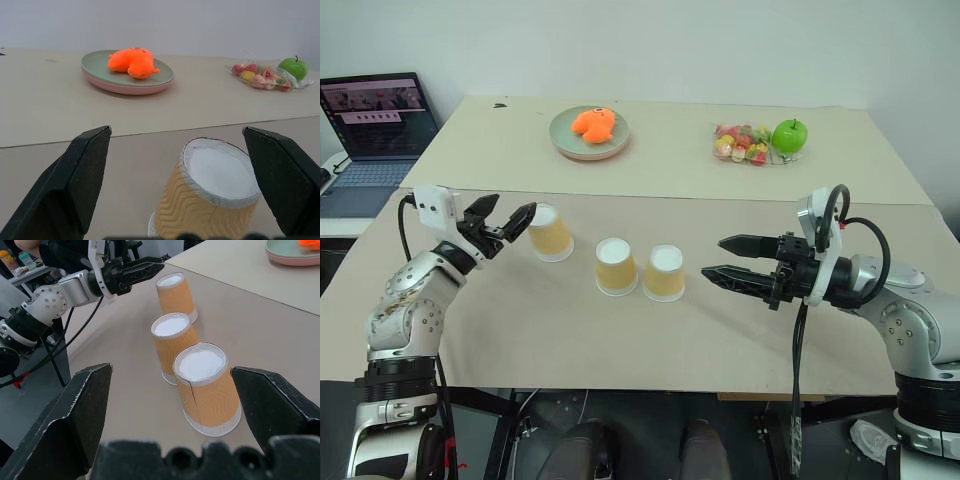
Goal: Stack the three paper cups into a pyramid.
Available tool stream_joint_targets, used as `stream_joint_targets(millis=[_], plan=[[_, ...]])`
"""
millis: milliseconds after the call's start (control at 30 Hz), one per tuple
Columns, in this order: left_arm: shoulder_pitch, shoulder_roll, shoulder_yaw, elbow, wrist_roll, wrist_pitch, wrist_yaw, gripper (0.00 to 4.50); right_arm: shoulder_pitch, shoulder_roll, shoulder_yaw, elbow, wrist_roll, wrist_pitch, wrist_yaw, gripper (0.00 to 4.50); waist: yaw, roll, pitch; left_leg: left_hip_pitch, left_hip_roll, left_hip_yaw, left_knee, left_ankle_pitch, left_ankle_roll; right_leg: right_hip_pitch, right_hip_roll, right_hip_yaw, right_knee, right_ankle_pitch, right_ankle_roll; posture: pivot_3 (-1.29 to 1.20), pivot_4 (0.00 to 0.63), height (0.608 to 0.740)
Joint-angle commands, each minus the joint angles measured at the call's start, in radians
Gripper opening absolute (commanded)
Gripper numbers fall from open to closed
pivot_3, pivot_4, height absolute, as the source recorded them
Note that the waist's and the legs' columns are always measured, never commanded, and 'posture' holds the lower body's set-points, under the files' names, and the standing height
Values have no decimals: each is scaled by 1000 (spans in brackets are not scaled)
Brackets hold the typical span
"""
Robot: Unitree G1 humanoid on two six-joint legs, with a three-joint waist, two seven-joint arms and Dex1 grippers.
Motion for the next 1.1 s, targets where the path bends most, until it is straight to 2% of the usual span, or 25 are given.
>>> stream_joint_targets(millis=[33,933,1033,1100], plan=[[-3,-2,-29,-61,-8,-15,-51,4500,0,3,-15,-30,3,-34,-4,4416,0,0,0,0,0,0,0,0,0,0,0,0,0,0,0,0,150,673],[-67,-70,-91,129,116,-132,-64,4500,55,0,-54,-54,6,-49,-58,4416,0,0,0,0,0,0,0,0,0,0,0,0,0,0,0,0,150,673],[-65,-70,-92,134,124,-143,-69,3772,57,-1,-56,-54,7,-49,-64,4500,0,0,0,0,0,0,0,0,0,0,0,0,0,0,0,0,150,673],[-60,-71,-90,131,120,-149,-77,2922,60,-1,-59,-54,7,-51,-67,4500,0,0,0,0,0,0,0,0,0,0,0,0,0,0,0,0,150,673]])
